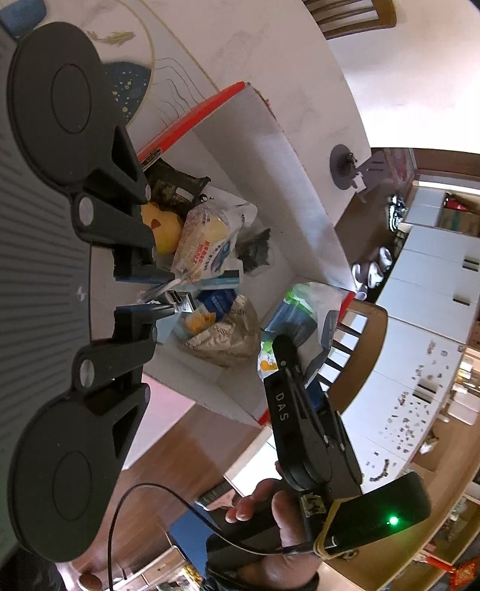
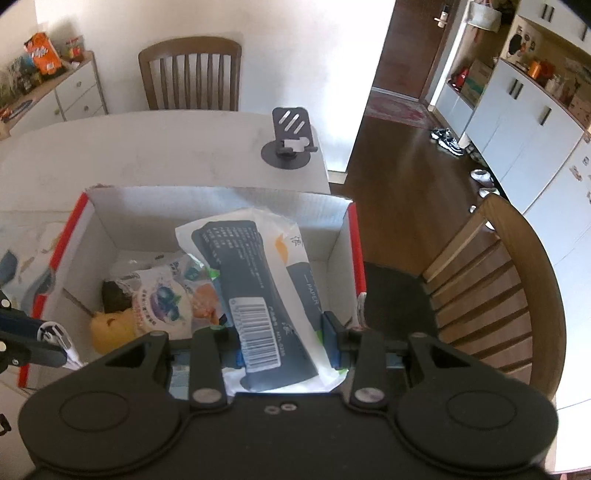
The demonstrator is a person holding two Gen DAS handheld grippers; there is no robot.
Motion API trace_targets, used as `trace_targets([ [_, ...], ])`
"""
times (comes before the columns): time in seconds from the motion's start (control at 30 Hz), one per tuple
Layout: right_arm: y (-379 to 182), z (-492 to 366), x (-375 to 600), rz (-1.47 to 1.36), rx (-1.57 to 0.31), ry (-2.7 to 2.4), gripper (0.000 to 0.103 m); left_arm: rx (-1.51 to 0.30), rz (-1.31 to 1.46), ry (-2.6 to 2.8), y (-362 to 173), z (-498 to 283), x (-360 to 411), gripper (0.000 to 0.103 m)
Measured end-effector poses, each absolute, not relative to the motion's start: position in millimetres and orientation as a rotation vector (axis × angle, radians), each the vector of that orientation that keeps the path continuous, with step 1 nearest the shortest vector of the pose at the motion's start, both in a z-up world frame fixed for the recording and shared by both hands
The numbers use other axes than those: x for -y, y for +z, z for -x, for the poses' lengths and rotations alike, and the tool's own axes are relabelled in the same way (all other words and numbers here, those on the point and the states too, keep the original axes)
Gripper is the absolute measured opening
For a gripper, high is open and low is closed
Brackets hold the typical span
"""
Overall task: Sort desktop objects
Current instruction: 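Lower both tools into the shoebox and open them to release the items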
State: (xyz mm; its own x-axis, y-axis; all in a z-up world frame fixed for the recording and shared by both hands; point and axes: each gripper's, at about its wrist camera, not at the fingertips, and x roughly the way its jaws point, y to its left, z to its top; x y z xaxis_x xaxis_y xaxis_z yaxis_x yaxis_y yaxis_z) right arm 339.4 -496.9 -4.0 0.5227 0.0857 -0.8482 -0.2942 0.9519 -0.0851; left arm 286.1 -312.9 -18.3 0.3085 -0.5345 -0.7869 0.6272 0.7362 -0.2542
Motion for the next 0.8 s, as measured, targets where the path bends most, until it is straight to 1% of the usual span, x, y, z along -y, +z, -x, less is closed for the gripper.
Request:
trace_targets([
  [0.53,-43.9,-374.3,483.4,0.266,-1.059,0.251,0.037,-1.074,-0.203,-0.783,-54.4,-296.4,329.5,0.01],
  [0.8,-53.9,-380.5,481.3,0.274,-1.071,0.249,0.037,-1.076,-0.257,-0.794,-62.1,-296.1,338.9,0.01],
])
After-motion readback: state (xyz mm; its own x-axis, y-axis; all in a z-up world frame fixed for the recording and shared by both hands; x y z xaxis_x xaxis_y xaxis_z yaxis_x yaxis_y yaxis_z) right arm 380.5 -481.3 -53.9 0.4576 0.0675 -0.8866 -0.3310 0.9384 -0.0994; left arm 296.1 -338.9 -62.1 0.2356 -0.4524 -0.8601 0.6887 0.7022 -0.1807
